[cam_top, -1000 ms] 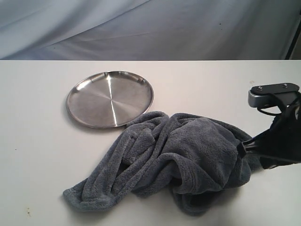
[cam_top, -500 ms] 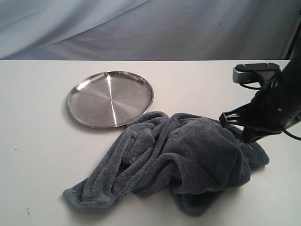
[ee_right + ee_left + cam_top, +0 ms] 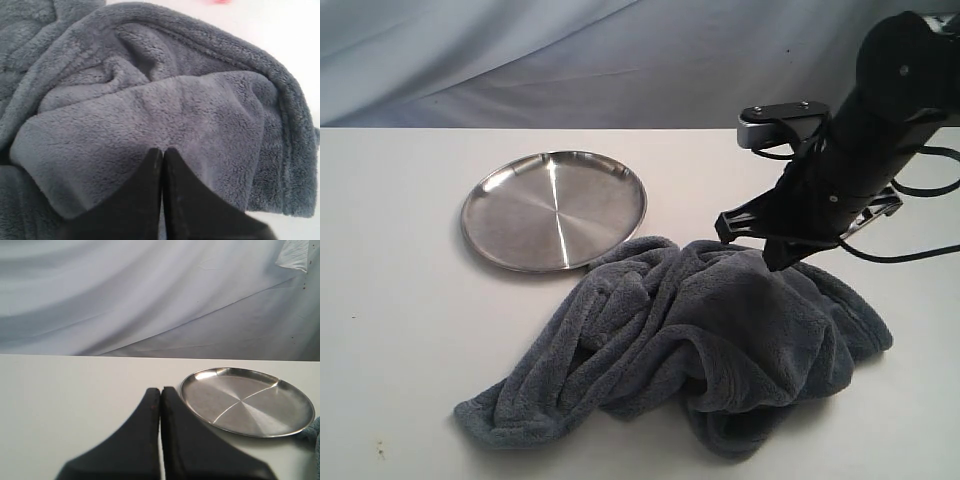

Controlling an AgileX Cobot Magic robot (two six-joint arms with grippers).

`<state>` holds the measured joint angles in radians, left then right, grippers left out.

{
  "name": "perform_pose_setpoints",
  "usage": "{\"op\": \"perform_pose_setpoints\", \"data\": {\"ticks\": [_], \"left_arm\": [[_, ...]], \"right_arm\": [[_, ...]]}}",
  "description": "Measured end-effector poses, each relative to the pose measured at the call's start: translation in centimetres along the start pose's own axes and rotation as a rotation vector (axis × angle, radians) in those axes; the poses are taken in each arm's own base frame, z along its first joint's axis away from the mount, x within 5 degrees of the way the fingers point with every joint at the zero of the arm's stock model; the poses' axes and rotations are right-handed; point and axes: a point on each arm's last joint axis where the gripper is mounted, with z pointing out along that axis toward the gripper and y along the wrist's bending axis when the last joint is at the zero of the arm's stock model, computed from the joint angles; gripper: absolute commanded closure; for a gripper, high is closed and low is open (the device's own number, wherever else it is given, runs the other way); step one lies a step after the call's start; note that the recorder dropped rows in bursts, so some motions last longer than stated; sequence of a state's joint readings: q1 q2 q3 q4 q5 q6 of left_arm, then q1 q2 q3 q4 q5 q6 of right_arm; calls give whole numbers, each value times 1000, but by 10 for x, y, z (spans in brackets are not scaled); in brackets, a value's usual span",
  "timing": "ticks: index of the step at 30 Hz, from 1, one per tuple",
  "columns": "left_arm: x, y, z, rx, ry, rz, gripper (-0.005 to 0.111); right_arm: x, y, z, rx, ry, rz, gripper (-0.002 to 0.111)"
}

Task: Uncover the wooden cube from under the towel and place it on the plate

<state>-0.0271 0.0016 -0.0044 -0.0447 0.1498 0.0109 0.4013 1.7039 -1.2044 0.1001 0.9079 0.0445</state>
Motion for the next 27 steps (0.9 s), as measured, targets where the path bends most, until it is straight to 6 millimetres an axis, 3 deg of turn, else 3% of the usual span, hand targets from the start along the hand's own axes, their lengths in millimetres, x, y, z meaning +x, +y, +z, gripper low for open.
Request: {"op": "perform_pose_setpoints", "data": {"ticks": [4,18,27], "left_arm": [[0,0,0,0,0,0,105],[0,0,0,0,0,0,105],[0,0,0,0,0,0,105]], "right_arm": [[1,9,1,-8,12,-30,108],[2,10,0,-9,30,-43,108],[7,39,1,-22,35,-198,108]]}}
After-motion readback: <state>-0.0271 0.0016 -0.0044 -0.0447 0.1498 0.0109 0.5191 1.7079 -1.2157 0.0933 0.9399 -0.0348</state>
